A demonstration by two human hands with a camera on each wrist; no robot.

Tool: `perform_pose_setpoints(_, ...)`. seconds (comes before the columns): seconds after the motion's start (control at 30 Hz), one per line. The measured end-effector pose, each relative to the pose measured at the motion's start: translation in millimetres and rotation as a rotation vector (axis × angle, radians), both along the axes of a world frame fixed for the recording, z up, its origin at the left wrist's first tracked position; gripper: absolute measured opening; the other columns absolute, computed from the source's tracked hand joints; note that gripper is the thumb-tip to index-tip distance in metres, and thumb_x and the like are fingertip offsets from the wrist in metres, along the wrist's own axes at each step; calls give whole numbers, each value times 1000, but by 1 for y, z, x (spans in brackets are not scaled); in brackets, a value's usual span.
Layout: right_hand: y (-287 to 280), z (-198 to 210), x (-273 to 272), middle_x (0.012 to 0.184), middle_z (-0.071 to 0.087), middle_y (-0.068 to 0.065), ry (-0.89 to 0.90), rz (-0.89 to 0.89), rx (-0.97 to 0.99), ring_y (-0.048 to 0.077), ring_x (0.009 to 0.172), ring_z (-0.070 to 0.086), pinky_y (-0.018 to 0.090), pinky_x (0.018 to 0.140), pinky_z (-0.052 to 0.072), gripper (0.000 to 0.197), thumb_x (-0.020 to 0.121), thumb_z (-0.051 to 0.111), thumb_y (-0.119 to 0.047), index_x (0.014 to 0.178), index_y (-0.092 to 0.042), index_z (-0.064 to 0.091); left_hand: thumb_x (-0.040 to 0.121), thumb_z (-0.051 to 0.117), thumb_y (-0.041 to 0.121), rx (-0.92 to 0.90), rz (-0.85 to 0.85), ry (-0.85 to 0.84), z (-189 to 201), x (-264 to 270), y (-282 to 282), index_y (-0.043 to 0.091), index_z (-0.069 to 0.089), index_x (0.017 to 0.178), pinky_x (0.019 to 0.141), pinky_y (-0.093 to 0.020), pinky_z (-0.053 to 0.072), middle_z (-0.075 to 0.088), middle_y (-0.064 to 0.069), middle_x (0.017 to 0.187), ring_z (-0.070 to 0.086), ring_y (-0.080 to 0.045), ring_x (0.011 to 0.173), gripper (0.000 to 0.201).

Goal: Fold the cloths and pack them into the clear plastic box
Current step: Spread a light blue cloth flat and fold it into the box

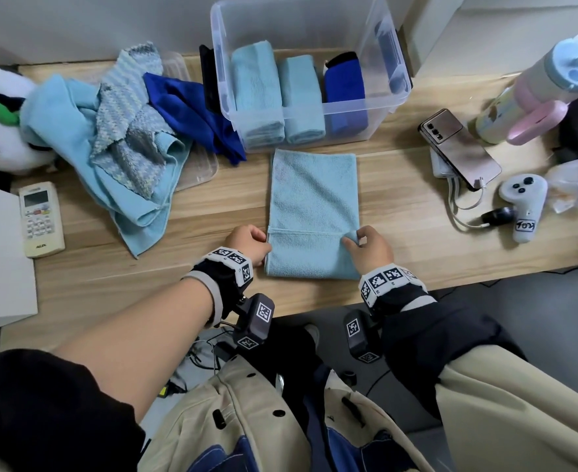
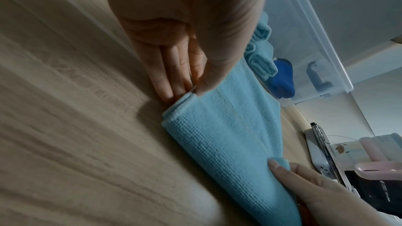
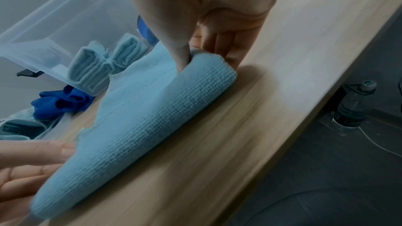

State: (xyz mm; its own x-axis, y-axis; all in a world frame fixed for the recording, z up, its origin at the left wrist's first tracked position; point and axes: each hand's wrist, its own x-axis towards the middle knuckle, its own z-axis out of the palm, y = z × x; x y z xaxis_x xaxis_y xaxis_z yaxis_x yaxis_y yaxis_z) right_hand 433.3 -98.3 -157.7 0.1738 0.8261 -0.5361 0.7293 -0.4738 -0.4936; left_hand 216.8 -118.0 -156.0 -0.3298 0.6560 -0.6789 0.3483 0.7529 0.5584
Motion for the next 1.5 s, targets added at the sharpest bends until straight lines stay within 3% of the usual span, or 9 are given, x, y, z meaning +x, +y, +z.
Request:
perform_pose_setpoints(0.23,-3,13,9,70,48,-8,-66,54,228,18,70,48,27,65,34,32,80,69,-33,94,-18,43,78,63,4,2,23,-41,1,1,0,22,48,70,60,-33,55,62,-6,79,60,-24,66,25)
perform_pose_setpoints(0.33,-9,15,10,72,49,-7,40,438,310,16,74,48,30,69,39,23,70,77,-31,81,-21,58,79,65,3,-3,28,-96,0,-1,-1,21,48,72,63,-34,55,62,-6,78,61,-23,65,26)
perform_pose_setpoints(0.5,-26,5,5,103,55,-1,-178,874,238,21,104,47,35,88,42,37,67,72,-25,101,-23,60,78,69,2,-9,27,-183,0,-2,-5,17,51,73,57,-27,54,61,-4,70,59,-14,56,24)
perform_pose_setpoints(0.7,-22,14,0,93,64,-2,-70,777,357,22,97,52,28,87,34,24,69,52,-31,87,-21,64,70,79,16,293,-215,-114,9,-8,-4,19,62,88,78,-27,45,64,-5,90,57,-19,83,25)
perform_pose_setpoints(0.87,-8,36,-4,69,62,-8,175,568,206,20,70,56,29,68,41,19,69,48,-31,87,-26,54,67,82,21,154,-689,-154,19,-6,-1,15,61,114,90,-13,32,57,6,111,50,-5,105,52)
perform_pose_setpoints(1.03,2,35,7,78,64,-7,319,311,188,2,77,57,23,71,44,18,80,69,-31,92,-29,56,79,68,2,234,-427,-167,8,-11,-1,0,65,107,87,-27,42,65,-7,97,55,-12,94,28)
perform_pose_setpoints(1.17,-1,16,20,79,62,4,319,199,147,17,74,55,31,70,43,16,80,71,-27,88,-17,62,86,63,12,166,-287,-173,2,-11,-1,2,63,113,91,-26,43,66,-8,107,59,-15,99,29)
perform_pose_setpoints(1.37,-2,6,31,80,67,17,283,112,36,28,69,59,43,74,50,15,87,63,-22,90,-7,62,89,60,24,105,-292,-47,-9,-13,2,9,54,72,67,-27,35,64,-13,78,50,-18,70,23)
perform_pose_setpoints(1.5,2,1,26,77,62,8,167,115,2,17,58,49,30,59,40,18,89,59,-27,89,-10,54,88,61,25,77,-283,16,-9,-10,5,13,51,70,65,-27,37,59,-11,74,46,-19,68,24)
